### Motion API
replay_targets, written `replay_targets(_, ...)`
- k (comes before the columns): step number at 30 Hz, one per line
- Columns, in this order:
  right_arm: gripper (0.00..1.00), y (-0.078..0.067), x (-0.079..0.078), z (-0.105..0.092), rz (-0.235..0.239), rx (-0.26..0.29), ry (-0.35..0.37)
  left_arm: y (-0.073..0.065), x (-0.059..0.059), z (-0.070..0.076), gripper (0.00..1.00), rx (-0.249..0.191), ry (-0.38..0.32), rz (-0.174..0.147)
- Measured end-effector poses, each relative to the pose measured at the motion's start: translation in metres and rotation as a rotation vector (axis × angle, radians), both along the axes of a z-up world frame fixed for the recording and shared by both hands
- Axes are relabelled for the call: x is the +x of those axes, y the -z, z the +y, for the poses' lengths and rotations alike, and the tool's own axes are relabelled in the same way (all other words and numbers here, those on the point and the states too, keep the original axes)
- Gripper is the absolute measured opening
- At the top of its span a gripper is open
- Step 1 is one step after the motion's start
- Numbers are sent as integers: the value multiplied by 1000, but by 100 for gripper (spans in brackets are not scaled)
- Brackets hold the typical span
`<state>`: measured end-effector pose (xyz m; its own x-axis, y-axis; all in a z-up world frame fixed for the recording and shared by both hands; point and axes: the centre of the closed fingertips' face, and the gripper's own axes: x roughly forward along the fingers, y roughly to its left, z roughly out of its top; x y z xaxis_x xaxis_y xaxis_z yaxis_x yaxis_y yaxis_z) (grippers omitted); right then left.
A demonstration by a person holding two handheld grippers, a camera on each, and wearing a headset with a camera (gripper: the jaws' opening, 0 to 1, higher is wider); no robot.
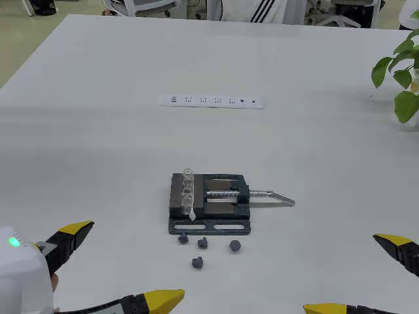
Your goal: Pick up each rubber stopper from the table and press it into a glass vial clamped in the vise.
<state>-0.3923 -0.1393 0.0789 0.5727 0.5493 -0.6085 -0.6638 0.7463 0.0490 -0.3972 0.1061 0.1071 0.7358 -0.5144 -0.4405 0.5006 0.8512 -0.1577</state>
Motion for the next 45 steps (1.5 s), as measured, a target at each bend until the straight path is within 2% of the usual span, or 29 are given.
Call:
replay_targets(4,98,0,2,7,-4,-14,-21,1,-1,0,99,-3,6,4)
replay_targets(9,97,-1,6,16,-13,-34,-50,4,0,7,99,-5,21,2)
replay_targets(12,95,3,7,17,-9,-46,-62,8,2,12,99,-7,27,-1)
replay_targets(17,90,11,11,19,12,-62,-86,12,8,19,99,-3,19,2)
replay_targets(19,83,12,12,24,31,-65,-119,11,8,18,99,-4,23,-2)
replay_targets(21,80,14,15,30,40,-73,-166,14,9,19,99,3,25,-5)
replay_targets(24,77,17,20,38,48,-124,-252,16,9,21,99,4,26,-7)
replay_targets(31,70,16,36,65,64,-171,-415,20,8,24,99,28,44,0)
replay_targets(36,63,19,43,79,45,-264,-555,19,7,22,99,29,59,-11)
replay_targets(38,59,25,42,82,63,-318,-614,22,7,20,99,32,71,-12)
replay_targets(40,55,33,46,84,53,-379,-669,25,7,18,99,40,81,-11)
replay_targets(42,51,37,48,89,49,-403,-711,26,8,17,99,46,91,-14)
replay_targets(45,45,48,49,99,73,-421,-769,26,9,13,99,52,108,-27)
